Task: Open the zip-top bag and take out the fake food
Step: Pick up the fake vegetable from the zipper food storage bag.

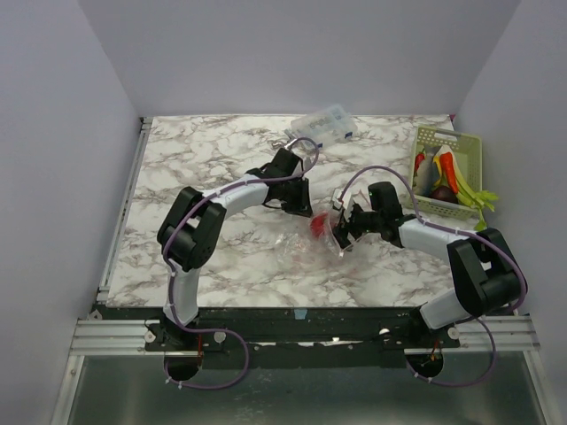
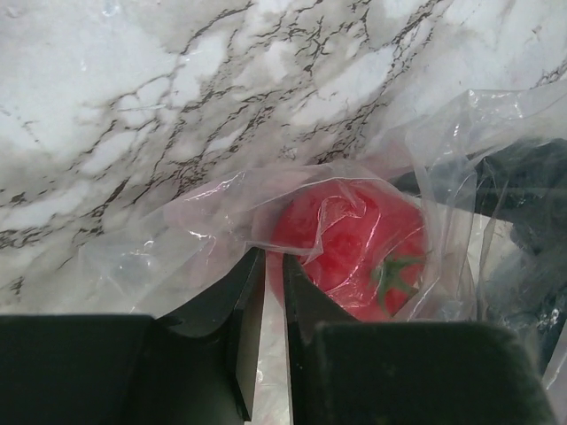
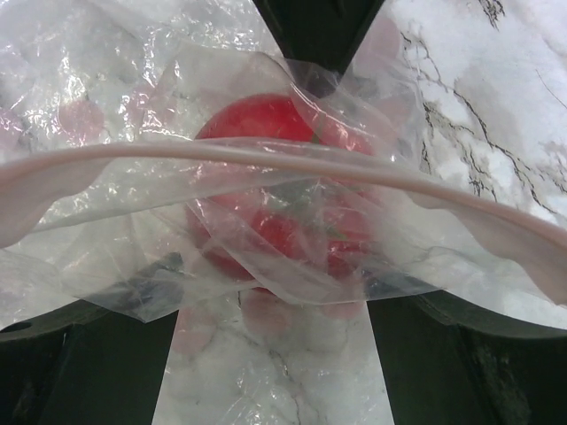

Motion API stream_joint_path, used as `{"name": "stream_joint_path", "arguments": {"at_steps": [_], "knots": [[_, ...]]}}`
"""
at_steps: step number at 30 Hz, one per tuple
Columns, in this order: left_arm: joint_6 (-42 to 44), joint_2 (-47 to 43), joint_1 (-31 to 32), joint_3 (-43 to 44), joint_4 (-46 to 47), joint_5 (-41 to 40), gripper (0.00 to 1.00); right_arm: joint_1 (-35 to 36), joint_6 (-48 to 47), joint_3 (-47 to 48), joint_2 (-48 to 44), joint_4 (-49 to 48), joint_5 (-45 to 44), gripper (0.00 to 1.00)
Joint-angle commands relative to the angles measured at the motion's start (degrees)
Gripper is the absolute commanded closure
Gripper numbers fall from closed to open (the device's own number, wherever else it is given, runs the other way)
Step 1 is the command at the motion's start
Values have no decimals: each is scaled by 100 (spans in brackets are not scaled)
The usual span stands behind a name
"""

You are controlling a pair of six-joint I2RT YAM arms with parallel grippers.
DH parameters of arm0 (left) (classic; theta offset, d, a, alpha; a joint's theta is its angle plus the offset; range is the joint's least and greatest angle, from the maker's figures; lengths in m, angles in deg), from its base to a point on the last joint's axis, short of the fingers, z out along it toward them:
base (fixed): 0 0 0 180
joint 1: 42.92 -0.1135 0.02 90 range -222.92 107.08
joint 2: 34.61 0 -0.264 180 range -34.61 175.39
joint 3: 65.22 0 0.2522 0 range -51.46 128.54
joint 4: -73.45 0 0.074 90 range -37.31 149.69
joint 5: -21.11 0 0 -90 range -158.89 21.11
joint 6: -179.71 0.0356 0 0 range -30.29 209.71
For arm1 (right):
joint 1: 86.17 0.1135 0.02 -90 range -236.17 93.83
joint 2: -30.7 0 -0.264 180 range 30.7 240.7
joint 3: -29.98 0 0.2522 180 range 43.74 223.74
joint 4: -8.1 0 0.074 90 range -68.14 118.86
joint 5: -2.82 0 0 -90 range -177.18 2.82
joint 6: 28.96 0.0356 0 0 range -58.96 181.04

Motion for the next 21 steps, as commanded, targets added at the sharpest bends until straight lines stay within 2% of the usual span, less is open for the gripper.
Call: {"name": "stream_joint_path", "arguments": {"at_steps": [1, 21], "knots": [[5, 204, 180, 318, -204, 209, 84, -5, 38, 82, 20, -101, 111, 16], [-111, 348, 439, 441, -193, 258, 85, 5, -213, 134, 222, 215, 225, 10]]}}
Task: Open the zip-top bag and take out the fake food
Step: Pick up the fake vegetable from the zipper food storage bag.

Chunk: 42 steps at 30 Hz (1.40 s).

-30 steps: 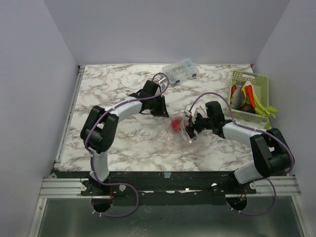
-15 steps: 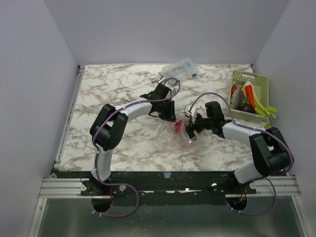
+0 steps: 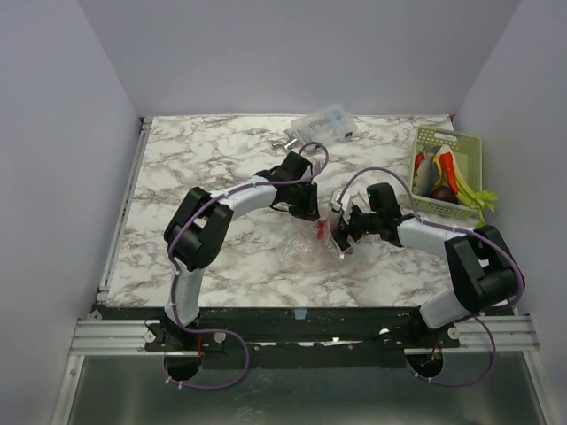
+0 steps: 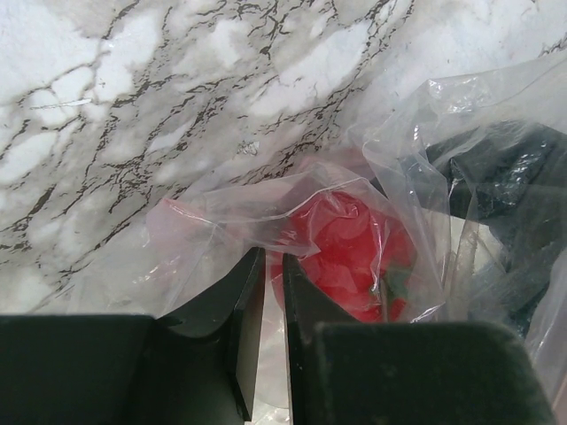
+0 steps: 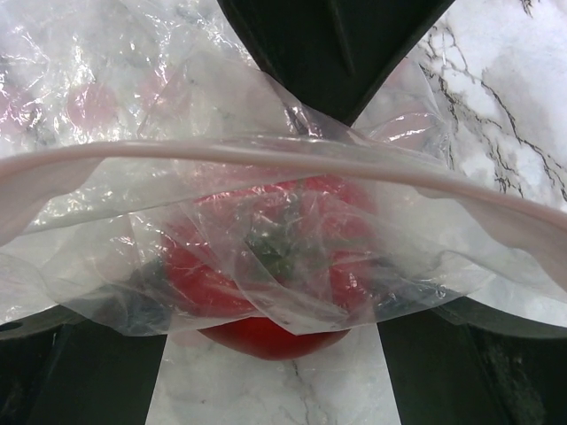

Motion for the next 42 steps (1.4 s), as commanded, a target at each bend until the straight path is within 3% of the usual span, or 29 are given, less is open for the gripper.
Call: {"name": "stream_joint_path", "arguments": {"at_steps": [1, 9, 21, 24, 27, 42], "knots": [[-72, 101, 122, 166, -44, 239, 85, 9, -73, 115, 94, 76, 133, 10], [-98, 200, 257, 212, -15, 282, 85, 10, -41, 134, 132, 65, 40, 11], [-98, 189, 318, 93, 19, 324, 84, 10, -73, 222, 142, 179, -46, 27], [-110, 192, 328, 54, 62, 388, 85, 9, -82, 235, 115, 221, 33, 25], [-133, 222, 355, 73, 76, 420, 85, 4, -102, 225, 121, 267, 99, 18], [-160, 328, 412, 217, 26, 458, 85, 10, -106, 205, 116, 250, 55, 10]]}}
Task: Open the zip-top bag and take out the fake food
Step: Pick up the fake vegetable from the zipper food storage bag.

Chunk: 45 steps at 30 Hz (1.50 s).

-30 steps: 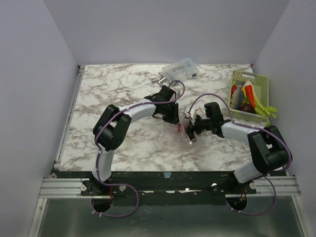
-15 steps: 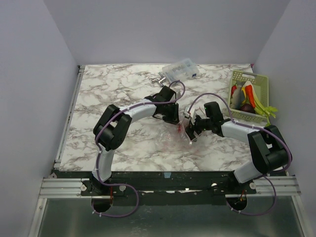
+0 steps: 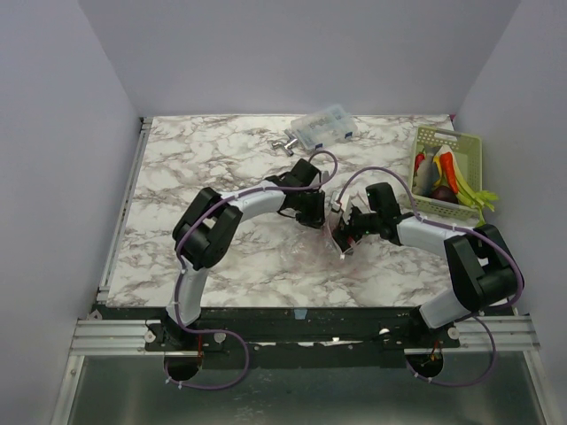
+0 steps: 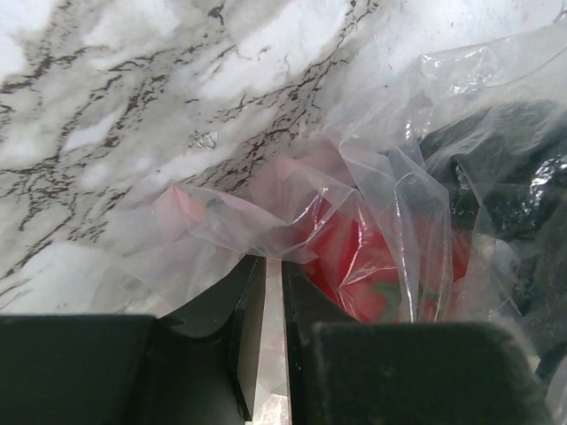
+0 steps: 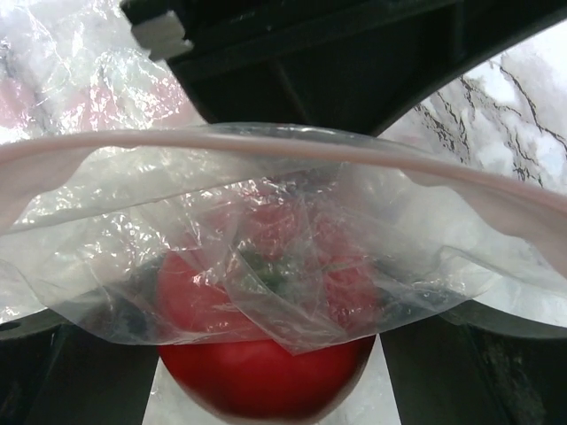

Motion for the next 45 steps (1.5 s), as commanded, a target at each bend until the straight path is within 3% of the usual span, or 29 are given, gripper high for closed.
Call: {"name": "stream_joint_path", "arguments": {"at_steps": [1, 3, 8, 12, 17, 27, 30, 32, 41, 45], "knots": [[-85, 59, 142, 155, -28, 353, 85, 10, -81, 114, 57, -28, 58, 11], [-70, 58, 137, 170, -58, 338, 85, 9, -99, 146, 47, 26, 59, 17], [-41, -79, 77, 38, -76, 187, 84, -1, -266, 262, -61, 352, -96, 44], [-25, -468, -135, -415, 87, 23, 81, -14, -520, 357, -401, 734, -53, 55], [72, -991, -451, -976, 221, -34, 76, -128, -764, 434, -907, 1271, 180, 57], [62, -2403, -1054, -1978, 737, 84, 49, -313, -1092, 503, -1185, 1847, 542, 58], [64, -2895, -1237, -2458, 987, 148, 29, -372, -1200, 510, -1258, 2009, 785, 58], [71, -3259, -1326, -2810, 1198, 240, 3, -402, -1226, 505, -1294, 2044, 848, 58], [-1037, -4055, -1377, -4848, 3015, 1281, 2, -575, -1018, 514, -1471, 1950, 1098, 61], [-1551, -4123, -1140, -5340, 3711, 1378, 2, -627, -895, 499, -1533, 1850, 1187, 63]]}}
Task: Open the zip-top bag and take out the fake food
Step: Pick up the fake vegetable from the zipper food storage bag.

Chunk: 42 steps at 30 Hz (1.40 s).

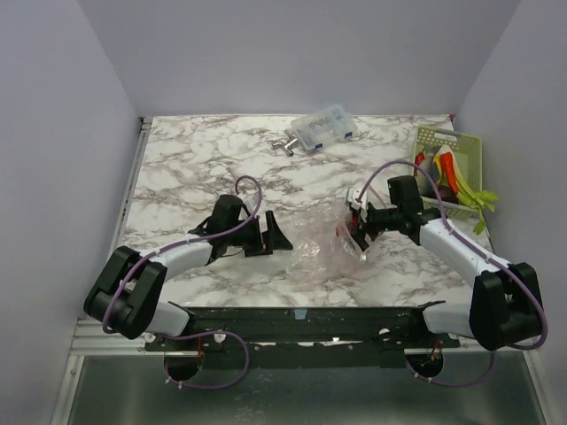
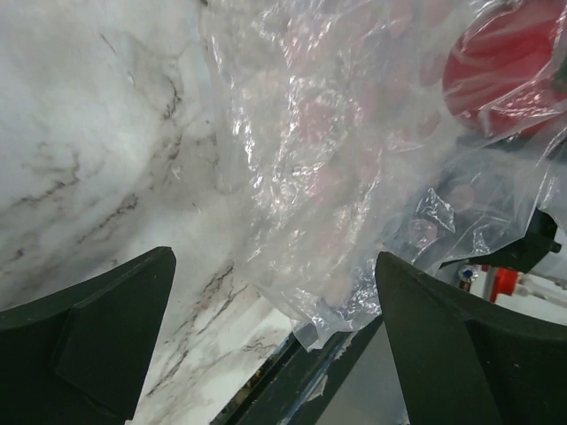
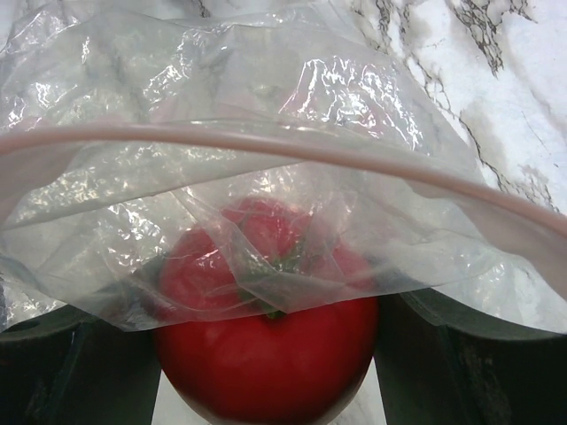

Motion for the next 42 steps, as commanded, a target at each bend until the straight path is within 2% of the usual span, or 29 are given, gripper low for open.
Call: {"name": "stream_joint_path", "arguments": {"at_steps": [1, 5, 8, 9, 11, 14, 17, 20, 24, 30, 42], "knots": [[-813, -176, 305, -451, 1246, 415, 2, -82, 179, 136, -168, -79, 357, 63], [-1293, -110, 457, -789, 1927, 390, 3, -153, 228, 122, -237, -95, 461, 64], [-1553, 127, 531, -851, 2348, 467, 10, -186, 234, 112, -261, -92, 532, 65], [-1610, 200, 544, -855, 2447, 480, 15, -189, 231, 112, -264, -94, 553, 65], [-1683, 293, 545, -844, 2566, 459, 35, -200, 234, 107, -273, -84, 593, 65], [-1585, 275, 546, -766, 2368, 295, 54, -230, 217, 94, -292, -63, 620, 65], [-1316, 105, 529, -668, 1857, 131, 75, -281, 195, 110, -316, -30, 654, 66], [-951, -219, 458, -588, 1132, -237, 91, -332, 143, 138, -356, 49, 680, 66], [-417, -602, 225, -543, 272, -601, 94, -470, 74, 172, -446, 148, 776, 67], [116, -837, -156, -527, -463, -868, 96, -615, 50, 188, -563, 211, 945, 67], [615, -933, -643, -224, -1143, -935, 96, -993, -68, 200, -678, 332, 828, 68]]}}
